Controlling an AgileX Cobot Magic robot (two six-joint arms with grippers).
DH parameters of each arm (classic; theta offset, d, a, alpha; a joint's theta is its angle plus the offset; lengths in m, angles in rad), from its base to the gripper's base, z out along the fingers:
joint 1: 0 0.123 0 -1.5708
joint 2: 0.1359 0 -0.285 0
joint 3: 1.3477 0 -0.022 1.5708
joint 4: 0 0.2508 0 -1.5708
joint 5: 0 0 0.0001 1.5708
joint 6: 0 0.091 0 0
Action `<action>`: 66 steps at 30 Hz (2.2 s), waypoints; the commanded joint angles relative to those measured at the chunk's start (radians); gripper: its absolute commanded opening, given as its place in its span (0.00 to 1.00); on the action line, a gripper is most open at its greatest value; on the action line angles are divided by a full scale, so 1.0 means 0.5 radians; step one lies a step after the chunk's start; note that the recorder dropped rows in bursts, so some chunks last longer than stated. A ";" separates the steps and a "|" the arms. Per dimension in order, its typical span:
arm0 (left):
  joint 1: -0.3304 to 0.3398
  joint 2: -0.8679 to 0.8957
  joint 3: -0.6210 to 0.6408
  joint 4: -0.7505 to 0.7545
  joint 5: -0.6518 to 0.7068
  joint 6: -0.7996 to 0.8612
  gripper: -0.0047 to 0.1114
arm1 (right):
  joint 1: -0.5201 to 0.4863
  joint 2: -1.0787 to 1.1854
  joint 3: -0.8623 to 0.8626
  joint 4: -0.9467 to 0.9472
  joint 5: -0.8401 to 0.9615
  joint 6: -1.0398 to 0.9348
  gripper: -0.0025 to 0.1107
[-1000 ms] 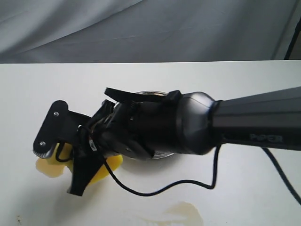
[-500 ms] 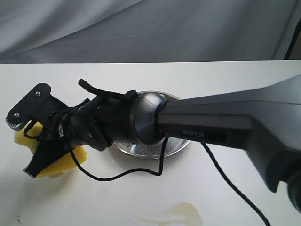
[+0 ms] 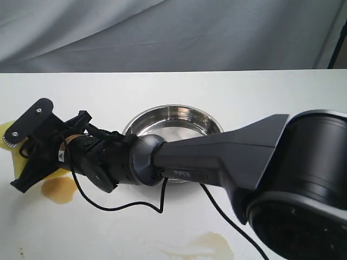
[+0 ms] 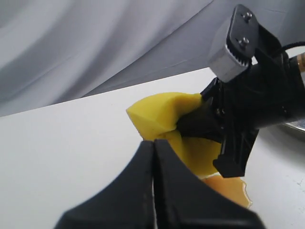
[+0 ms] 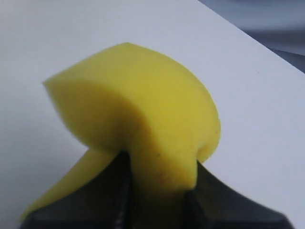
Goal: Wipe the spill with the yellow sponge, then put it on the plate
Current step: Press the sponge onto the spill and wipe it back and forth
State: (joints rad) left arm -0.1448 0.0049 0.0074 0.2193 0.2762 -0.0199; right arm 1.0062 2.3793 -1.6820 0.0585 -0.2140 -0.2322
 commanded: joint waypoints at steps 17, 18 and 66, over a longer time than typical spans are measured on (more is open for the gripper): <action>-0.011 -0.010 -0.015 -0.002 -0.021 -0.011 0.04 | -0.018 0.074 -0.014 0.001 0.272 -0.323 0.02; -0.011 -0.010 -0.015 -0.002 -0.021 -0.011 0.04 | -0.018 0.074 -0.014 0.001 0.277 -0.323 0.02; -0.011 -0.010 -0.015 -0.002 -0.021 -0.011 0.04 | -0.018 -0.436 -0.014 -0.310 1.713 -0.306 0.02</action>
State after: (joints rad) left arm -0.1448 0.0049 0.0074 0.2193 0.2762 -0.0199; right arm 1.0062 2.1823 -1.6950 -0.1053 0.5880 -0.3849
